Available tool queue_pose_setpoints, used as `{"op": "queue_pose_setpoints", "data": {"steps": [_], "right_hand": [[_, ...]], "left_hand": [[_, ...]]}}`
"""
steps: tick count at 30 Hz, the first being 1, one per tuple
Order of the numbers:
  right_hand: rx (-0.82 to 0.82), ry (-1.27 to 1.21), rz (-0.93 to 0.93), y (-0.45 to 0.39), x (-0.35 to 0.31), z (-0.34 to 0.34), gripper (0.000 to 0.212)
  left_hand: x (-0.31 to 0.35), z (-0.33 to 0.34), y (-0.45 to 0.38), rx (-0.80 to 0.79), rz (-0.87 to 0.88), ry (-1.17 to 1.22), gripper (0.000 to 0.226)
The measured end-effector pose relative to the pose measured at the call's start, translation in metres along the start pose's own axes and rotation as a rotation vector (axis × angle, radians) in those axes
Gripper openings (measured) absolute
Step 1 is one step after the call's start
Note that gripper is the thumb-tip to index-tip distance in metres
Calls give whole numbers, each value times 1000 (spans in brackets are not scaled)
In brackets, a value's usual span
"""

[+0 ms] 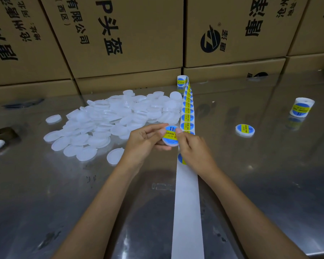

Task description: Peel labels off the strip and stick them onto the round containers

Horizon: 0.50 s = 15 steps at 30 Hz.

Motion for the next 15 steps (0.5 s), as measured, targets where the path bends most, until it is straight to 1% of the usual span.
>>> {"op": "queue_pose_setpoints", "data": {"steps": [3,6,8,9,12,15], "right_hand": [[13,-29,58,-2,1,-3,51],[-15,-160,132,-2,1,-1,48],[8,-218,224,-5,2,-3,45],[49,-275,298,-8,5,-5,44],[194,-550,557,-18,16,-18,38],[325,-773,740,-25,30,-36,37]], "left_hand": [[-1,4,0,-72,-2,-45,29],[-2,3,0,-102,21,-93,46],[-3,2,0,-92,27,-138,57],[-5,1,-1,-75,30,-161,59],[-12,1,-3,-9,26,-253,52],[-18,1,-3,15,2,-270,38]]}}
Point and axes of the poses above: each hand's wrist, its own y-axis away from the middle knuckle, its own z-axis out of the palm, x = y × z, the point moved 1 cm from there along -y, towards the middle knuckle, and after that the axes turned 7 degrees about x, right-handed, at the moved point
